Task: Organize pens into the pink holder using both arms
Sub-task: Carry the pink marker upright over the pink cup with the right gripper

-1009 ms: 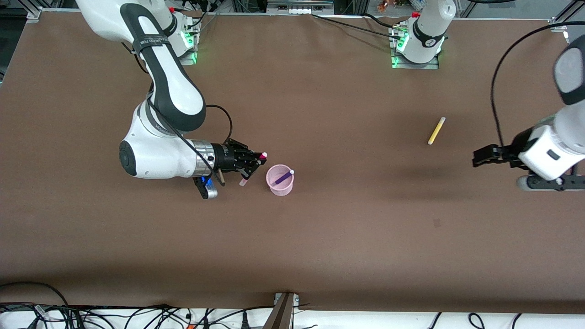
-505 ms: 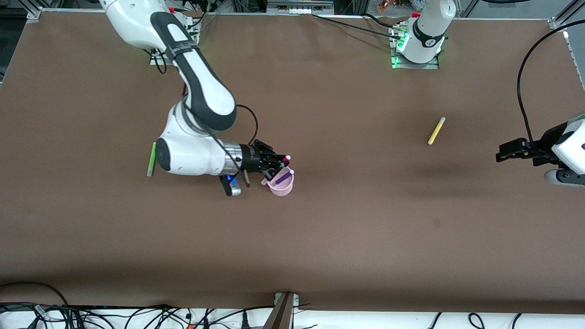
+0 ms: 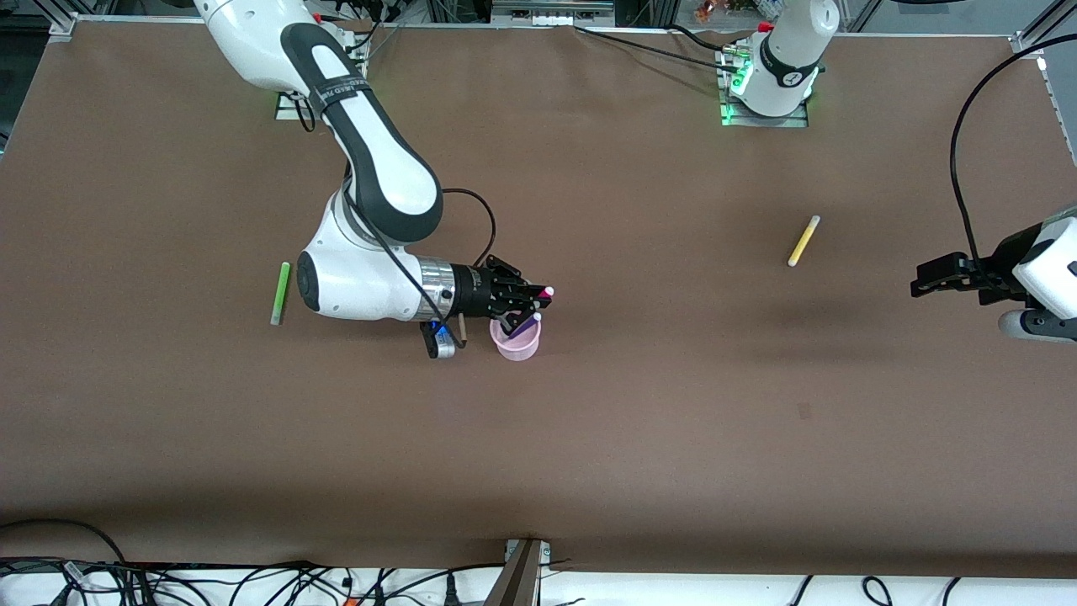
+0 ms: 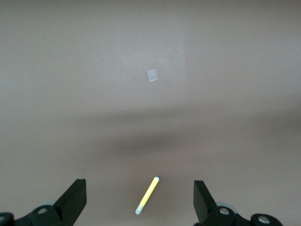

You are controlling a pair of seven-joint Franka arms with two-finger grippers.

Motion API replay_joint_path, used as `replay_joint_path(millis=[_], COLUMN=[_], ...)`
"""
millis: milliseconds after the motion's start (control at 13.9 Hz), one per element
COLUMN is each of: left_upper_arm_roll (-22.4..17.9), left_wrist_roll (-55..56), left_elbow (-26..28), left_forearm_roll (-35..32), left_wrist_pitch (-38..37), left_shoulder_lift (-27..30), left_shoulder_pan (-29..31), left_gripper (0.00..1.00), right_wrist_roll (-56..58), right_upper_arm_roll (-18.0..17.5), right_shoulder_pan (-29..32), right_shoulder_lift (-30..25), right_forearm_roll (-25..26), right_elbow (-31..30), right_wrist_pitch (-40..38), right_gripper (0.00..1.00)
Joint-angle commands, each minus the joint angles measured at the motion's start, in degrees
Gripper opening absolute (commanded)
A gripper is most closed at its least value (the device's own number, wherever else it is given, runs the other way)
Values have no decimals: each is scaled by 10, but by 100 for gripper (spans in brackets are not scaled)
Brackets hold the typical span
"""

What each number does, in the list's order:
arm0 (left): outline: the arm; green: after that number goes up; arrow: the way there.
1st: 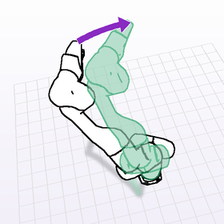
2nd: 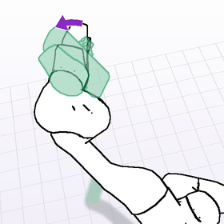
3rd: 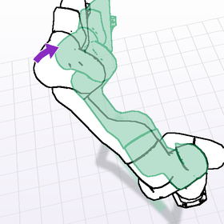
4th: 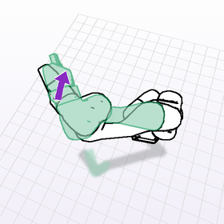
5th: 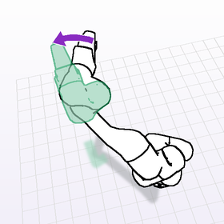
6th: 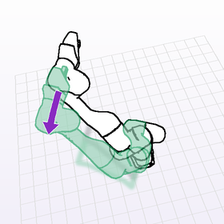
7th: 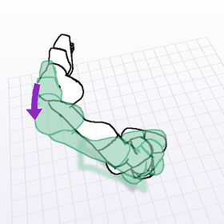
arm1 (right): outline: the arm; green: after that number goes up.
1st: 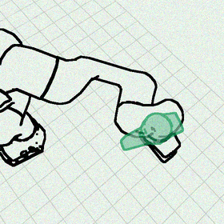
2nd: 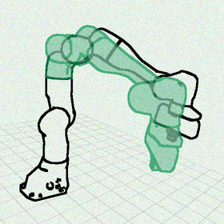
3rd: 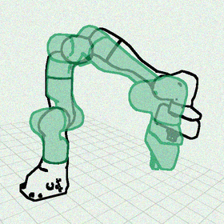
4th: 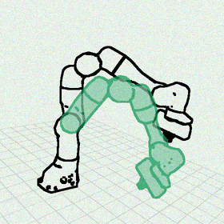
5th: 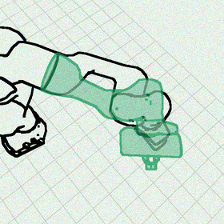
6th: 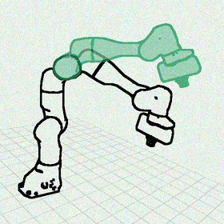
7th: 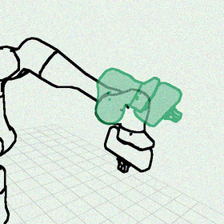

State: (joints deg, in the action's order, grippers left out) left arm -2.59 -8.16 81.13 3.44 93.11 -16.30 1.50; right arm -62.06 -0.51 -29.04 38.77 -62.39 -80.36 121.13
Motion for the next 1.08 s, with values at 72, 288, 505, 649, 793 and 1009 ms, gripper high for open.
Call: replay_joint_path(millis=[72,288,505,649,793,1009], left_upper_arm_roll=[2,2,2,2,2,2], left_wrist_roll=[-11,-10,-10,-10,-10,-10], left_elbow=[14,13,12,12,12,12], left_forearm_roll=[12,12,12,12,11,11], left_wrist_pitch=[-1,1,1,1,1,1], left_shoulder_lift=[11,9,8,7,7,7], left_shoulder_pan=[3,3,3,3,3,3], left_gripper=[100,100,100,100,100,100], right_wrist_roll=[-7,-59,-124,-147,-158,-205], right_upper_arm_roll=[0,0,0,0,-1,0], right_shoulder_pan=[8,11,9,2,-7,-15], right_shoulder_lift=[23,38,43,43,42,37], right_forearm_roll=[-69,-85,-86,-85,-84,-78], right_elbow=[2,-2,-2,-2,-2,3], right_wrist_pitch=[27,52,92,113,130,136], right_gripper=[16,16,16,16,16,16])
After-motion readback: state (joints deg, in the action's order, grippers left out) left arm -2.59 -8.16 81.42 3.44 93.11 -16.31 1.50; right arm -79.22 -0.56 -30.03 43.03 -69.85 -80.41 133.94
